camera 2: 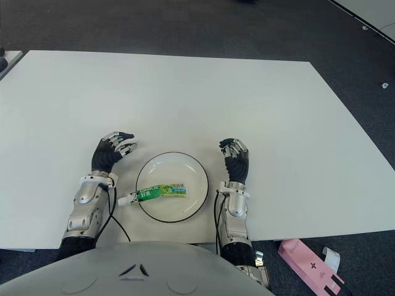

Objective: Put the toothpaste on the table into the plate.

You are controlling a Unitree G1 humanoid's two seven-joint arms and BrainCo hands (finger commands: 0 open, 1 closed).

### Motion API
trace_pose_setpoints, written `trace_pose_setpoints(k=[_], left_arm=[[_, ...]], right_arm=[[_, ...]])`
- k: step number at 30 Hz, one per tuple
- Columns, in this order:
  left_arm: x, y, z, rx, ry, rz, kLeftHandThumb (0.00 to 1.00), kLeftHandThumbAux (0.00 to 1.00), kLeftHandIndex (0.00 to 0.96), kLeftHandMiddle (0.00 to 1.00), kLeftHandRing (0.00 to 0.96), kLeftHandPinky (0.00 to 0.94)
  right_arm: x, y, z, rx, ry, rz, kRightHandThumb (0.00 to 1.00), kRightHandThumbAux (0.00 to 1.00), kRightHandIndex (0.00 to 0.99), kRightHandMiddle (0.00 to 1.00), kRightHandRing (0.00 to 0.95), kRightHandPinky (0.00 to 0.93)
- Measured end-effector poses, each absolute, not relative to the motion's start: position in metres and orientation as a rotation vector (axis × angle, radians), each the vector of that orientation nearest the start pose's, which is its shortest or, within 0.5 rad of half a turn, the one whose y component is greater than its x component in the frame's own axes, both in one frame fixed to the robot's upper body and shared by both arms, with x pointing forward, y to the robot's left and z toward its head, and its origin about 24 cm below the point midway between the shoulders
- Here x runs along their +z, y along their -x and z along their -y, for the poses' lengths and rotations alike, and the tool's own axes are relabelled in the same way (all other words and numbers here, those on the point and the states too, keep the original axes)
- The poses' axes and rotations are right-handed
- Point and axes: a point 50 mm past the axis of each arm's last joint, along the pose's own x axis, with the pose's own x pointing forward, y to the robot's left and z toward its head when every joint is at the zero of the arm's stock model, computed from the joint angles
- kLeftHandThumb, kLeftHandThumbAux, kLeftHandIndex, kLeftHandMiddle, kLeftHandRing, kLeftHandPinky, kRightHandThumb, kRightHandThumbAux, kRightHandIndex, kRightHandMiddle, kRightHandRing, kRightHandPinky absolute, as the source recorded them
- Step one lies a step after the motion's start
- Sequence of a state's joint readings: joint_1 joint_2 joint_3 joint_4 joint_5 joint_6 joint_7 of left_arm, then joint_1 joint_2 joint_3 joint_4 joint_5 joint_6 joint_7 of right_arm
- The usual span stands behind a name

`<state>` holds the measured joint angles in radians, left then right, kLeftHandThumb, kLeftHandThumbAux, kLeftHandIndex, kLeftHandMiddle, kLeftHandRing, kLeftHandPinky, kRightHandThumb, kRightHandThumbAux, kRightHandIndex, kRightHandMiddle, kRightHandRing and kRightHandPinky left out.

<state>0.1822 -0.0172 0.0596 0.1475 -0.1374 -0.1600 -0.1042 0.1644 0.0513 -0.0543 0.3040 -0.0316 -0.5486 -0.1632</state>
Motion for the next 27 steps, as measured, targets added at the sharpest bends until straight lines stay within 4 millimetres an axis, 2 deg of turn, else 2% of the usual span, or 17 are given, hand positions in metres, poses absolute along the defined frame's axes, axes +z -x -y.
trace_pose_setpoints(k=[9, 14, 19, 27], left_arm=[[-0.017, -0.199, -0.165, 0.046, 0.166, -0.151, 0.149, 0.998, 0.474, 0.425, 0.444, 0.46], [-0.016, -0.191, -0.162, 0.042, 0.165, -0.144, 0.086, 0.998, 0.47, 0.441, 0.449, 0.458], [-0.017, -0.179, -0.159, 0.046, 0.162, -0.121, 0.019, 0.998, 0.477, 0.481, 0.486, 0.494], [-0.016, -0.166, -0.159, 0.061, 0.156, -0.09, 0.003, 0.998, 0.523, 0.538, 0.532, 0.52]], right_arm=[[-0.011, -0.196, 0.168, -0.259, -0.016, 0.053, 0.706, 0.726, 0.428, 0.492, 0.471, 0.467], [-0.006, -0.193, 0.168, -0.255, -0.023, 0.06, 0.706, 0.726, 0.428, 0.491, 0.471, 0.463], [-0.002, -0.188, 0.165, -0.229, -0.035, 0.06, 0.705, 0.726, 0.429, 0.49, 0.468, 0.454], [-0.001, -0.18, 0.164, -0.208, -0.043, -0.001, 0.705, 0.725, 0.429, 0.487, 0.461, 0.446]])
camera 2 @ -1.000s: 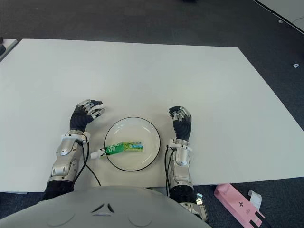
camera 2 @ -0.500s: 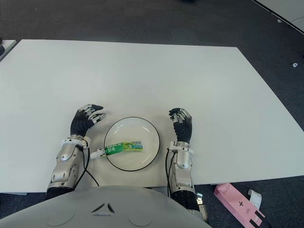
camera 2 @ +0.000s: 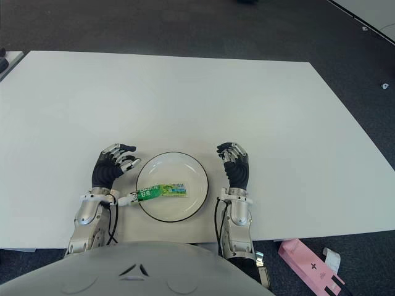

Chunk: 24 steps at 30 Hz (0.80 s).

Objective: Put the toothpaste on the table into the plate.

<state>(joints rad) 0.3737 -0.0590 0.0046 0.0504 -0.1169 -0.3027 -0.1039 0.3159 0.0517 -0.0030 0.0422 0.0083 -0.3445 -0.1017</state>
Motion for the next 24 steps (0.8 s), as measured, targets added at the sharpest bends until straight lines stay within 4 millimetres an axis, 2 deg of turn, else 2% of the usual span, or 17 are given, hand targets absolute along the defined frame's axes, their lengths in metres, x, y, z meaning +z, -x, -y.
trace_pose_setpoints(k=[3, 4, 6, 7, 9, 13, 24], left_arm=[[-0.015, -0.163, -0.16, 0.068, 0.154, -0.079, 0.006, 0.998, 0.534, 0.55, 0.539, 0.523], [-0.015, -0.162, -0.16, 0.069, 0.154, -0.075, 0.254, 0.899, 0.497, 0.552, 0.538, 0.52], [-0.015, -0.161, -0.16, 0.074, 0.153, -0.067, 0.469, 0.812, 0.465, 0.557, 0.54, 0.52], [-0.014, -0.161, -0.16, 0.079, 0.152, -0.062, 0.551, 0.779, 0.453, 0.56, 0.541, 0.521], [-0.014, -0.16, -0.161, 0.093, 0.146, -0.054, 0.622, 0.75, 0.443, 0.564, 0.542, 0.522], [-0.014, -0.16, -0.163, 0.118, 0.133, -0.042, 0.682, 0.726, 0.435, 0.573, 0.547, 0.527], [-0.015, -0.16, -0.166, 0.16, 0.128, -0.046, 0.699, 0.72, 0.433, 0.573, 0.551, 0.528]], right_arm=[[-0.004, -0.178, 0.165, -0.205, -0.056, -0.05, 0.705, 0.725, 0.429, 0.487, 0.461, 0.452], [-0.005, -0.178, 0.165, -0.204, -0.064, -0.068, 0.705, 0.725, 0.429, 0.486, 0.462, 0.457], [-0.009, -0.178, 0.165, -0.196, -0.085, -0.113, 0.705, 0.725, 0.429, 0.486, 0.467, 0.471], [-0.011, -0.178, 0.165, -0.193, -0.102, -0.134, 0.705, 0.725, 0.429, 0.487, 0.471, 0.479], [-0.012, -0.181, 0.167, -0.187, -0.138, -0.153, 0.705, 0.726, 0.429, 0.488, 0.476, 0.489], [-0.011, -0.189, 0.169, -0.17, -0.199, -0.17, 0.706, 0.725, 0.428, 0.49, 0.484, 0.494], [-0.01, -0.194, 0.171, -0.146, -0.233, -0.172, 0.707, 0.725, 0.429, 0.496, 0.493, 0.503]])
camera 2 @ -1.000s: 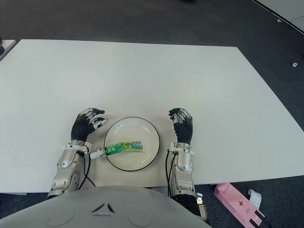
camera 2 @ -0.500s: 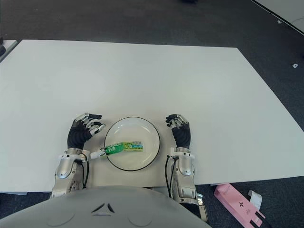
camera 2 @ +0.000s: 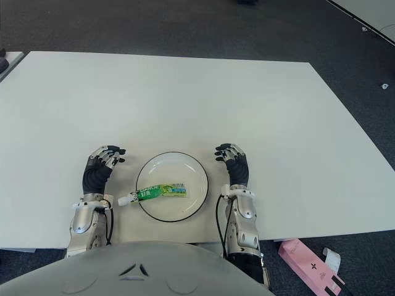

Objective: Put the toothpaste on the table into the plate.

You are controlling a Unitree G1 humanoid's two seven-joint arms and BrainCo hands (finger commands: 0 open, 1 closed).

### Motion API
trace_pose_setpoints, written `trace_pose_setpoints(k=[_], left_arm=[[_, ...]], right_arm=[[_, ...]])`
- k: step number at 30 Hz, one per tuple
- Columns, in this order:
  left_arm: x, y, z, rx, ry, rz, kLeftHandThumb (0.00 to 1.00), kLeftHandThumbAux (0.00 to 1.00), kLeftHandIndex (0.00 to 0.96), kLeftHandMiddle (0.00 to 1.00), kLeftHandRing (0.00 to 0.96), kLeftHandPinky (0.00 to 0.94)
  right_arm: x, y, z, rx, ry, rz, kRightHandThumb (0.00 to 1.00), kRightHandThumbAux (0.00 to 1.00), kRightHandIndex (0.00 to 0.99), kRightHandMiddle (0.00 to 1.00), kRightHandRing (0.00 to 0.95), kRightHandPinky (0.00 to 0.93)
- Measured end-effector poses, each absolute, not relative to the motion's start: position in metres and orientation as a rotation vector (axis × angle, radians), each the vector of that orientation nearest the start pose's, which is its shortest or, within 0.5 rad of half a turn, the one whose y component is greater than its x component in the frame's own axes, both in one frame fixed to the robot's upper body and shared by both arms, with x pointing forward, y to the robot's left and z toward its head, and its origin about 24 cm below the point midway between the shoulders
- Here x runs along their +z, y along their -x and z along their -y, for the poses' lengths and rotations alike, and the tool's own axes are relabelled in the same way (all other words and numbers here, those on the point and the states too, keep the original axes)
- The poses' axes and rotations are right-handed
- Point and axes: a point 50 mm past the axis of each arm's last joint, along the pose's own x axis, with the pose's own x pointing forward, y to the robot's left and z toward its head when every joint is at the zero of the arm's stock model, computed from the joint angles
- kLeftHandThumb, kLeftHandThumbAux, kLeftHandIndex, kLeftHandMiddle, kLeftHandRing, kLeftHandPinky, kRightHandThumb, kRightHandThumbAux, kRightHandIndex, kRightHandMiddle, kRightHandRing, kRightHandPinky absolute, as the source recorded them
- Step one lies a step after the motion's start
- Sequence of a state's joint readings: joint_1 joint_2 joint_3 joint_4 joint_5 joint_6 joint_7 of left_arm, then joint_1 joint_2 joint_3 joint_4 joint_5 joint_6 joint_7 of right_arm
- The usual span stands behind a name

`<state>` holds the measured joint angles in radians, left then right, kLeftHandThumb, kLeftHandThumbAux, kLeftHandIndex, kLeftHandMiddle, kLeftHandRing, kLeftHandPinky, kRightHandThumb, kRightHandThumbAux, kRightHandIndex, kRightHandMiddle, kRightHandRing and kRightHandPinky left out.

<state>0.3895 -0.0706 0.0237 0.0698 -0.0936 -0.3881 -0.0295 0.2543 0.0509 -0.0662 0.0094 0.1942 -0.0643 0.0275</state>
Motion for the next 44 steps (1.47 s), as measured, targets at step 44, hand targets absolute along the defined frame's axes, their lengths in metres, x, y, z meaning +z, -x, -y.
trace_pose_setpoints(k=[44], left_arm=[[-0.014, -0.172, -0.164, 0.162, 0.137, -0.075, 0.7, 0.722, 0.43, 0.53, 0.522, 0.504]], right_arm=[[-0.01, -0.2, 0.167, -0.185, -0.138, -0.163, 0.71, 0.725, 0.428, 0.485, 0.474, 0.472]])
